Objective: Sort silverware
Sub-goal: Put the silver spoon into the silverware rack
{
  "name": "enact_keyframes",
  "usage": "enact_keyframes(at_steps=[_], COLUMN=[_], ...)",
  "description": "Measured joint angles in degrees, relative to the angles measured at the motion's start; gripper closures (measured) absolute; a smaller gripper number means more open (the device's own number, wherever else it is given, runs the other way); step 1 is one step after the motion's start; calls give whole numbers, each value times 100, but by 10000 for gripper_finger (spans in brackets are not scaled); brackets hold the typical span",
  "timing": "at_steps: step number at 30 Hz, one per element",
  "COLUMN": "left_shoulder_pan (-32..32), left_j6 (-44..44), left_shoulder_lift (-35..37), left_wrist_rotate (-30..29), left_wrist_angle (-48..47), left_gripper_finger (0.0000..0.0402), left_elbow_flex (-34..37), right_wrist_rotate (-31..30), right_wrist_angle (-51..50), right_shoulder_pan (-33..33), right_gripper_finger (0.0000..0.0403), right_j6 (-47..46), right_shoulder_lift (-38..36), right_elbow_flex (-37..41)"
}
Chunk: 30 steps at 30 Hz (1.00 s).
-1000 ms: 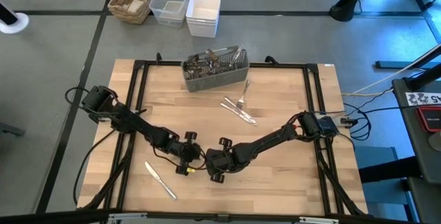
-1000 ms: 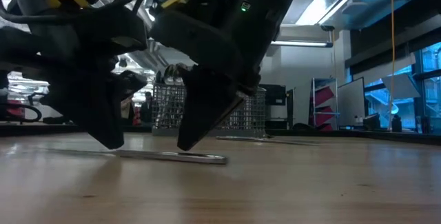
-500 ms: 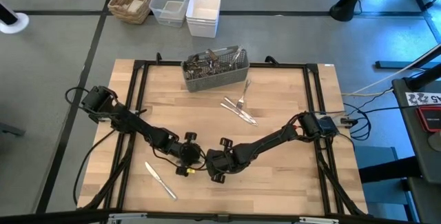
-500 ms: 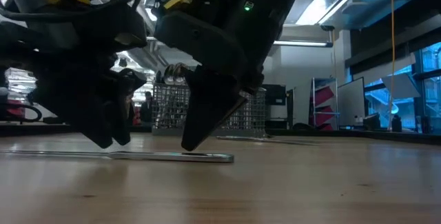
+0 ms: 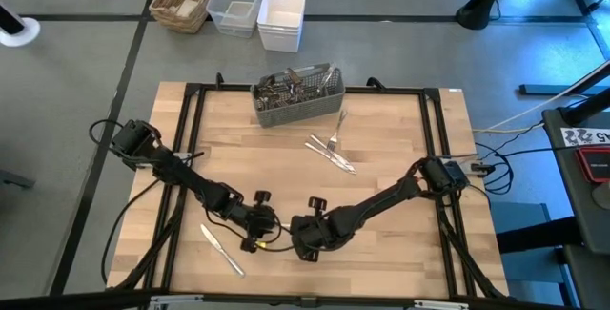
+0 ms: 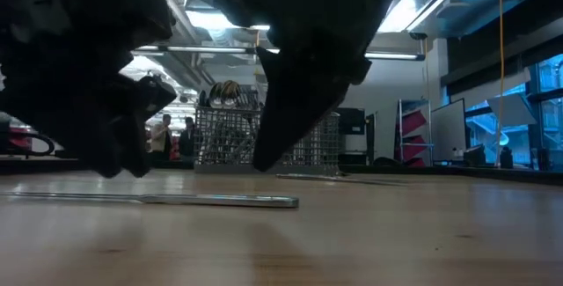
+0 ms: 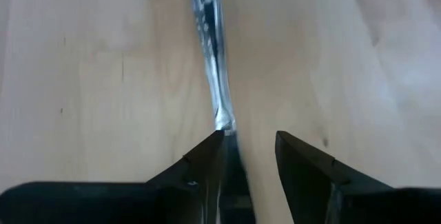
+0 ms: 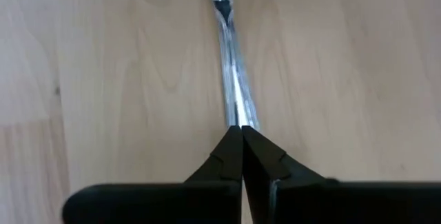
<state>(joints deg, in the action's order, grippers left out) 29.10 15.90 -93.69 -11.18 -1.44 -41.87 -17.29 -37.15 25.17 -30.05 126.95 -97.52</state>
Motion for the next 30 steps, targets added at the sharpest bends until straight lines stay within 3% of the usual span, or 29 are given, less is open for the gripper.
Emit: enact_keyframes(at_steps=[30], left_shoulder_pan=[12], left_j6=[-114], left_shoulder_lift=[-4], left_wrist_rotate=[-153], left_wrist_angle=[256], left_gripper_finger=[279], left_elbow_flex=[0], right_wrist_rotate=[-18], right_wrist_angle=[9], right_shoulder_pan=[-6], right_gripper_finger=[399], right_j6=[10], right_shoulder_lift=[254], right_elbow_flex=[-2])
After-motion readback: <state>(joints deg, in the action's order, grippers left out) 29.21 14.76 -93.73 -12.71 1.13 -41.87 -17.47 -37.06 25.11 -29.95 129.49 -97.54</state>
